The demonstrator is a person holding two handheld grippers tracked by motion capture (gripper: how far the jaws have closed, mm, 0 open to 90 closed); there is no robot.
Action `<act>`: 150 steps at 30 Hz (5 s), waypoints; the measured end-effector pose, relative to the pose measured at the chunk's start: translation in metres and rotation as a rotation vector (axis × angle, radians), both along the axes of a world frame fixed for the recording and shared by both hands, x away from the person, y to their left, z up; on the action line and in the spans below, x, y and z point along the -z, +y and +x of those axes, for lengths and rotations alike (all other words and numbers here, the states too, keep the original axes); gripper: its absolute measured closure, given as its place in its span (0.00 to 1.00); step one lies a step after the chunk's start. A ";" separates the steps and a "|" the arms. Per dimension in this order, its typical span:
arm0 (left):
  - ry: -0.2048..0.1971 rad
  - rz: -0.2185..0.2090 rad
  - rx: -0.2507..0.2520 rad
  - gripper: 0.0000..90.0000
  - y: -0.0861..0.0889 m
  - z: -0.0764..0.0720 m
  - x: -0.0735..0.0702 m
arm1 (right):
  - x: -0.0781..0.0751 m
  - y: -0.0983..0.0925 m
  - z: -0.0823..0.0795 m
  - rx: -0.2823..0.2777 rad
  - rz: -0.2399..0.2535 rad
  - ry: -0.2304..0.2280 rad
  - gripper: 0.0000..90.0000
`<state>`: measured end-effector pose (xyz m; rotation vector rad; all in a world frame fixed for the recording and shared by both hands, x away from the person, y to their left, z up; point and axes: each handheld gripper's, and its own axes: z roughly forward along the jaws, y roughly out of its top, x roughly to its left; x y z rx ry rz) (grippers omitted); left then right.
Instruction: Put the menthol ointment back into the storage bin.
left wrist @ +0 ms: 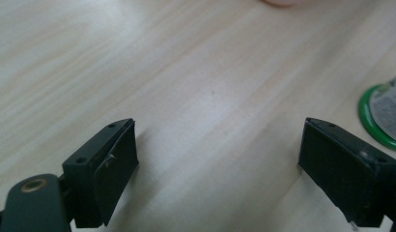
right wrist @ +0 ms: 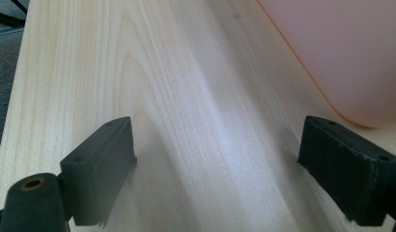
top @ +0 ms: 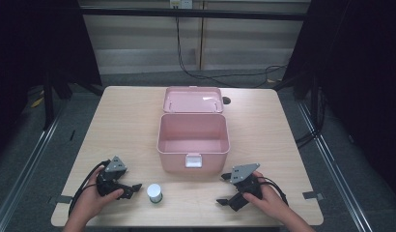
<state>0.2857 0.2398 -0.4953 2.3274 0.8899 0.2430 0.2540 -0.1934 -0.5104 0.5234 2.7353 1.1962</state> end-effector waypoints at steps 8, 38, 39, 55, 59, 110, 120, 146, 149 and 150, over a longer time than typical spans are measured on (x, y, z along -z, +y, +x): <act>0.125 0.052 0.025 0.17 -0.006 -0.002 -0.022 | 0.000 0.000 0.000 0.001 0.000 0.001 0.13; 0.310 0.260 0.240 0.22 -0.064 -0.009 -0.057 | 0.000 0.000 0.000 0.001 0.000 0.001 0.13; 0.309 0.261 0.241 0.22 -0.066 -0.009 -0.057 | 0.000 0.000 0.000 0.001 0.000 0.001 0.13; 0.323 0.342 0.283 0.30 -0.093 -0.007 -0.062 | 0.000 0.000 0.000 0.000 0.000 0.000 0.13; 0.331 0.353 0.287 0.32 -0.099 -0.004 -0.060 | 0.000 0.000 0.000 0.002 -0.001 0.001 0.13; 0.464 0.373 0.159 0.56 -0.112 0.020 -0.140 | 0.000 0.000 0.000 0.003 -0.001 -0.001 0.13; 0.464 0.368 0.144 0.56 -0.115 0.034 -0.166 | 0.000 0.000 0.000 0.002 -0.002 0.000 0.13; 0.450 0.333 0.106 0.56 -0.127 0.061 -0.209 | 0.000 0.000 0.000 0.002 -0.002 0.000 0.13; 0.444 0.313 0.089 0.56 -0.127 0.066 -0.215 | 0.000 0.000 0.000 0.003 -0.002 0.003 0.13; 0.445 0.314 0.083 0.56 -0.127 0.068 -0.216 | 0.000 0.000 0.000 0.003 -0.002 0.003 0.13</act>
